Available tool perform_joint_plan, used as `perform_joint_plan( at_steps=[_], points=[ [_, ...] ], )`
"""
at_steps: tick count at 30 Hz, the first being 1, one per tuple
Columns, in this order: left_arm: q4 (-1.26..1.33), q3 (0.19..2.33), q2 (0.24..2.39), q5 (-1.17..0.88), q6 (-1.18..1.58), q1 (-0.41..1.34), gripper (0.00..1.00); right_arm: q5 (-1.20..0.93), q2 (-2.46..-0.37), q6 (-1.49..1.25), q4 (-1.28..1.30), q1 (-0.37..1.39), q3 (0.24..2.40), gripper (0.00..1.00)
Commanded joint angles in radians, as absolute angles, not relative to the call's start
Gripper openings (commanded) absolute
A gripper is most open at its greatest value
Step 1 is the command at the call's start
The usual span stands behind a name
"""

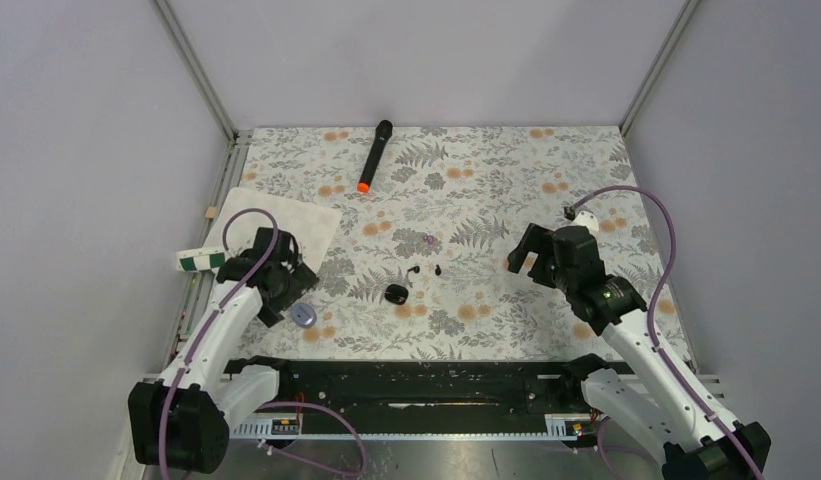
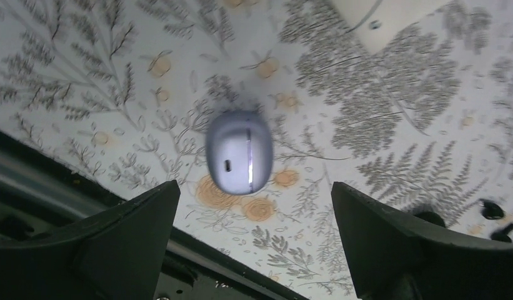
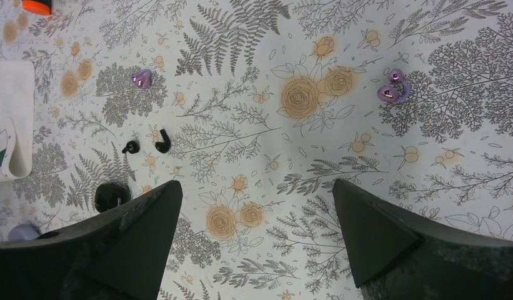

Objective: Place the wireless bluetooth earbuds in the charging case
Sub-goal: Pick up the charging case from the center of the board.

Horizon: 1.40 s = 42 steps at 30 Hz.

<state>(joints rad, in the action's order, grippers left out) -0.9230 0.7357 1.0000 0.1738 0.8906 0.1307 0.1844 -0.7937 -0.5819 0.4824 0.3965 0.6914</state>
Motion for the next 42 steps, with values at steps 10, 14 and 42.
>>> perform_joint_plan(
  at_steps=[10, 14, 42],
  points=[
    [-0.771, 0.649, 1.137, 0.124, 0.940, 0.131, 0.84, 0.129, -0.764, -0.608, 0.444, 0.393, 0.668, 1.00],
    [-0.760, 0.639, 1.160, 0.151, 0.946, 0.132, 0.77, 0.136, -0.750, -0.610, 0.453, 0.393, 0.659, 1.00],
    [-0.425, 1.017, 1.186, -0.279, 0.724, 0.490, 0.44, -0.259, -0.812, -0.805, 0.136, 0.402, 0.671, 0.80]
  ],
)
